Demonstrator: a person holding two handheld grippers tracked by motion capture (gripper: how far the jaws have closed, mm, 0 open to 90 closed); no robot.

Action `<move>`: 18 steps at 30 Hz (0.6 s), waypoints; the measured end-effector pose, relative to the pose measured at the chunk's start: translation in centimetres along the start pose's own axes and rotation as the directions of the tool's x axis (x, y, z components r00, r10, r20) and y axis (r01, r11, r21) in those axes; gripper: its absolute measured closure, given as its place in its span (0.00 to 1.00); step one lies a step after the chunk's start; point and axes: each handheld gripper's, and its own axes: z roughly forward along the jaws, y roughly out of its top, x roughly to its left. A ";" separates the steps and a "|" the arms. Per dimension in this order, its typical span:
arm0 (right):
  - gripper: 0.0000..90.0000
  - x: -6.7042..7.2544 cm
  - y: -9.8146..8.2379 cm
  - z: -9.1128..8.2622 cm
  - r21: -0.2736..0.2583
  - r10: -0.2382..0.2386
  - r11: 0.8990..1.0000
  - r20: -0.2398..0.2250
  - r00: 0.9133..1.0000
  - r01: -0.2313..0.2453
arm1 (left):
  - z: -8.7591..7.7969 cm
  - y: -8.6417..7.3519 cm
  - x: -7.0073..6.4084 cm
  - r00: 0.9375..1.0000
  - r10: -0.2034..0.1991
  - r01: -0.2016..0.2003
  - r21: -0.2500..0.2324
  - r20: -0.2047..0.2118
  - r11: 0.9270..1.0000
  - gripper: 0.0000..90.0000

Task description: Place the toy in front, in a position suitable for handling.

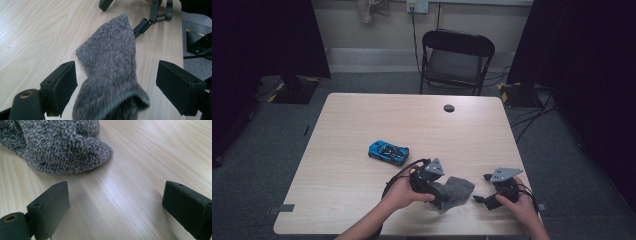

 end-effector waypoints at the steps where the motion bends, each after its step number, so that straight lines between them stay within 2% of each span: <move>1: 0.07 0.0 0.0 0.0 0.000 0.000 1.000 0.000 1.000 0.000 | 0.3 0.1 0.0 1.000 -0.006 0.006 0.004 -0.001 1.000 0.18; 5: 0.07 0.0 0.0 0.0 0.000 -0.001 1.000 -0.001 1.000 0.001 | 2.0 0.1 0.1 1.000 -0.002 0.002 0.036 -0.006 0.999 0.19; 12: 0.07 0.0 0.0 0.0 0.001 -0.002 1.000 -0.001 1.000 0.002 | 3.9 -0.1 0.4 1.000 -0.016 0.017 0.045 -0.019 0.999 0.23; 16: 0.07 0.0 0.0 0.0 0.001 -0.002 1.000 -0.001 1.000 0.002 | 4.4 -0.3 0.4 1.000 -0.001 0.002 0.055 -0.019 0.998 0.23; 18: 0.07 0.0 0.0 0.0 0.001 -0.003 1.000 -0.002 1.000 0.003 | 4.8 -0.3 0.2 0.999 0.025 -0.022 0.081 -0.032 0.996 0.24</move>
